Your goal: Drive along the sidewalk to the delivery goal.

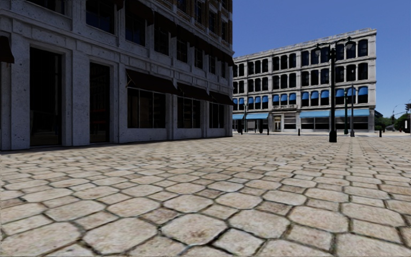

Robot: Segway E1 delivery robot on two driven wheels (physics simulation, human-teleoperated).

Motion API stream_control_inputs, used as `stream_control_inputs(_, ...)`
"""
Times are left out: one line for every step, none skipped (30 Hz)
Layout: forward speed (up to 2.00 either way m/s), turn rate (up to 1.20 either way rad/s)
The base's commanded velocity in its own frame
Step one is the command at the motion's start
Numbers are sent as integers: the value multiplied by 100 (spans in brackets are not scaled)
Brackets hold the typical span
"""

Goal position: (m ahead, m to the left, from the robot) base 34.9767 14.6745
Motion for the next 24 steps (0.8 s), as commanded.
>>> stream_control_inputs(200, 0)
stream_control_inputs(200, 0)
stream_control_inputs(200, 0)
stream_control_inputs(200, 0)
stream_control_inputs(200, 0)
stream_control_inputs(200, 0)
stream_control_inputs(200, 0)
stream_control_inputs(200, 0)
stream_control_inputs(200, 0)
stream_control_inputs(200, 0)
stream_control_inputs(200, 0)
stream_control_inputs(200, 0)
stream_control_inputs(200, 0)
stream_control_inputs(200, 0)
stream_control_inputs(200, 0)
stream_control_inputs(200, 0)
stream_control_inputs(200, 0)
stream_control_inputs(200, 0)
stream_control_inputs(200, 0)
stream_control_inputs(200, 0)
stream_control_inputs(200, 0)
stream_control_inputs(200, 0)
stream_control_inputs(200, 0)
stream_control_inputs(200, 0)
